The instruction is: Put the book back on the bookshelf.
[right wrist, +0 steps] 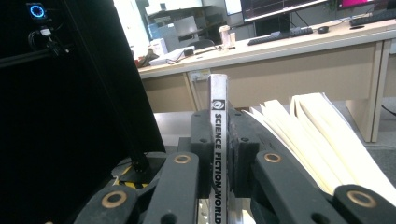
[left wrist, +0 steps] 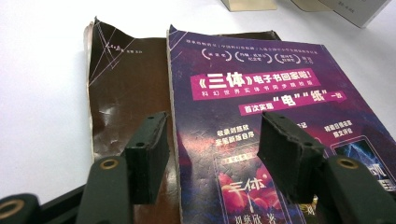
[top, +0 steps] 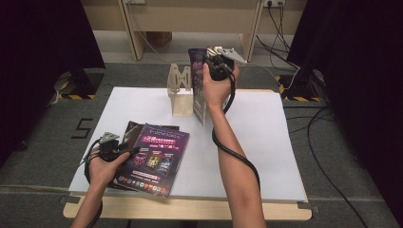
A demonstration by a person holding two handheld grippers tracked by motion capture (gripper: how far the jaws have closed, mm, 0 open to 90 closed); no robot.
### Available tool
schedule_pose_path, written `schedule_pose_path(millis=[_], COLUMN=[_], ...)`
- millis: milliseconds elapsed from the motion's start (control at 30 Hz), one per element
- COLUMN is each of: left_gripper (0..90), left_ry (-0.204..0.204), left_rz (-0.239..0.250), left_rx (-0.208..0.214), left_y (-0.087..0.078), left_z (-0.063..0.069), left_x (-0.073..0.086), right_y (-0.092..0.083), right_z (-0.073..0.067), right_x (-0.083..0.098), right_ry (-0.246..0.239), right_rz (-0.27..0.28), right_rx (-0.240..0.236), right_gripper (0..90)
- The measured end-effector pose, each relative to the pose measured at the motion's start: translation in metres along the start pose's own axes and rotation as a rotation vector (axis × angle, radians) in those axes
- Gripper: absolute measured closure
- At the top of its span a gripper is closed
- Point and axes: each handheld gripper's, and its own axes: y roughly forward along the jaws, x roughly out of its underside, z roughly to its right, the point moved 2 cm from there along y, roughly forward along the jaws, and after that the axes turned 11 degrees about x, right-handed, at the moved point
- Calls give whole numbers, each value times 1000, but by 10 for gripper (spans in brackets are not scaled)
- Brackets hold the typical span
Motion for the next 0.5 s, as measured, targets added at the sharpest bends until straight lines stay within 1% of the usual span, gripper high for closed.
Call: schedule_pose_path(millis=[100,167,267,300,367,500], left_gripper=[417,417,417,417,417,417], left_ry=[0,0,0,-1,0,-1], left_rz=[-2,1,1,-2,-3,-1], left_rx=[-1,2,2,2,1,3], left_y=[-1,0,0,0,0,1], left_z=[0,-1,-1,-1,-1,-1], left_x=[0,-1,-1,-1,-1,0], right_y=[5,9,14,15,16,15], right_z=[-1,-1,0,0,0,-3], right_x=[-1,-2,-1,0,3,8], right_ry=[-4,-2,1,-10,-15,-59], right_rz=[5,5,-8,-5,-7,-2], right_rx=[9,6,16,21,30,45], right_gripper=[836,836,836,836,836,835])
